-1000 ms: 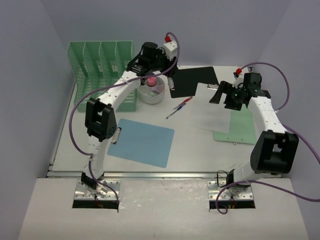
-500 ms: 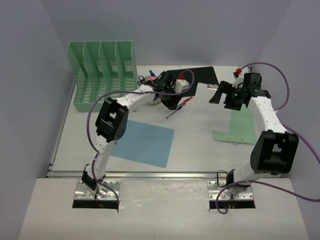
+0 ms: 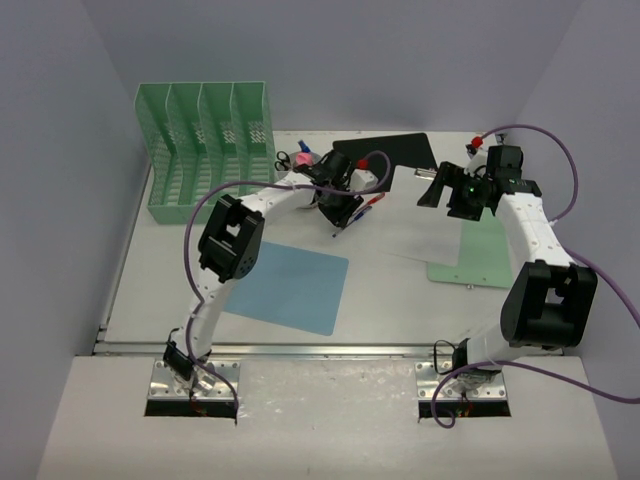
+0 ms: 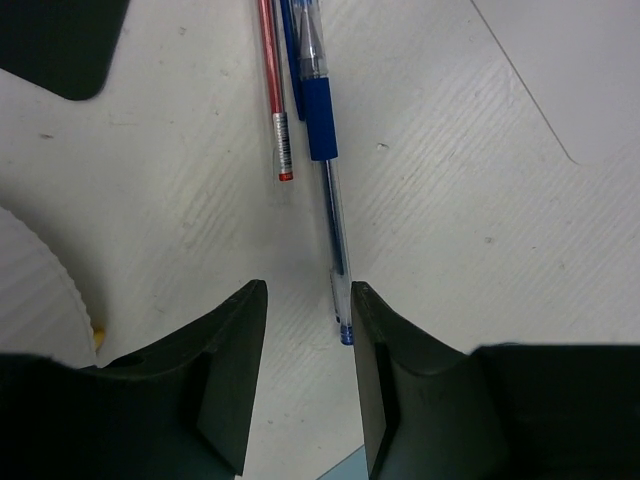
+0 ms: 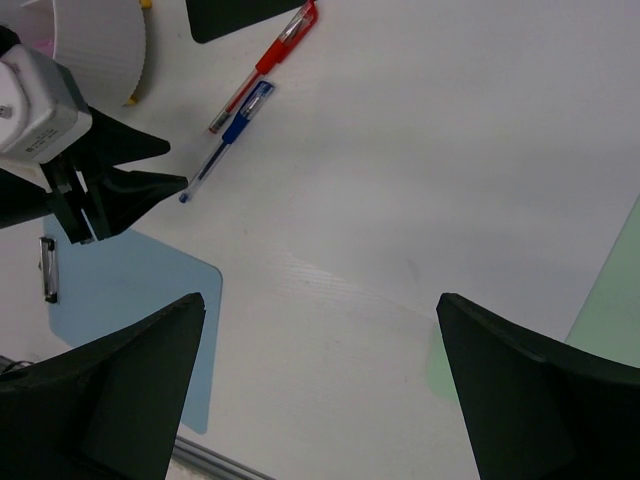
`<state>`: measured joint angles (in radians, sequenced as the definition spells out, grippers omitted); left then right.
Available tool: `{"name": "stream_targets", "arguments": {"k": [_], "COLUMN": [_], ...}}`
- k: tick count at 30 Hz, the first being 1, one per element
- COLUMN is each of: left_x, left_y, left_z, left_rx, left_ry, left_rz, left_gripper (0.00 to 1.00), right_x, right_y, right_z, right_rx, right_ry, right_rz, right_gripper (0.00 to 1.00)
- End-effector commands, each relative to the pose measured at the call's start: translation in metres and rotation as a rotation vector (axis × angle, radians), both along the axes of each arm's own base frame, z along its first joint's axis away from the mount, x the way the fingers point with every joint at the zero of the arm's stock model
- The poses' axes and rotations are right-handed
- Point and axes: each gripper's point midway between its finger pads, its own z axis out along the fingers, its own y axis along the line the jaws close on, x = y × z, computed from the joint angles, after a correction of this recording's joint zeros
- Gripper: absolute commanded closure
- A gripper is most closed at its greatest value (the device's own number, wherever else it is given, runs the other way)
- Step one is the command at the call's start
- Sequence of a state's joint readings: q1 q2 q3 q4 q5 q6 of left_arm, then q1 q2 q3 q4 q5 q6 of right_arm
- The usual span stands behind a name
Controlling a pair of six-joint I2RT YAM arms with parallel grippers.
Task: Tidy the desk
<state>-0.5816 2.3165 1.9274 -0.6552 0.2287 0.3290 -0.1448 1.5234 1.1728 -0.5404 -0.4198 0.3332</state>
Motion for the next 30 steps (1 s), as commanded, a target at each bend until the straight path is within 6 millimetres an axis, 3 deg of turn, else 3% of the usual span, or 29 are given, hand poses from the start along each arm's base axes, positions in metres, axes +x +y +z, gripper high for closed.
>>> {"name": "stream_targets", "arguments": {"k": [1, 12, 17, 22, 26, 30], "left_x": [0.005, -0.005, -0.022, -0.035, -0.039, -0.037], "left_y": [-0.011, -0.018, -0.016, -0.007, -0.01, -0.014], "left_z": [0.01, -0.014, -0.032, -0.04, -0.017, 0.042], "left_rx": [-0.006, 0.042, 0.078, 0.092, 0.04, -0.112], "left_ry": [-0.034, -0.006, 0.014, 0.047, 0.042, -0.008], "left_rz": [-0.016, -0.023, -0.025, 0.012, 0.032, 0.071], "left_gripper": [0.63, 0.75, 0.81, 1.0, 1.0, 1.0], "right_x": [0.007, 0.007, 0.013, 0.024, 0.032, 0.033], "right_y": [-0.001, 0.01, 0.017, 0.01, 0.007, 0.021], "right_z": [0.013, 0.013, 0.016, 0.022, 0.029, 0.042], "right_rx": [0.008, 0.077, 0.161, 0.169, 0.177, 0.26], "right_ry": [-0.047, -0.06, -0.069, -0.084, -0.11, -0.14], "right_rz": [0.001, -0.007, -0.045, -0.128, -0.174, -0.136], "right_gripper": [0.01, 0.01, 0.01, 0.01, 0.01, 0.01]}}
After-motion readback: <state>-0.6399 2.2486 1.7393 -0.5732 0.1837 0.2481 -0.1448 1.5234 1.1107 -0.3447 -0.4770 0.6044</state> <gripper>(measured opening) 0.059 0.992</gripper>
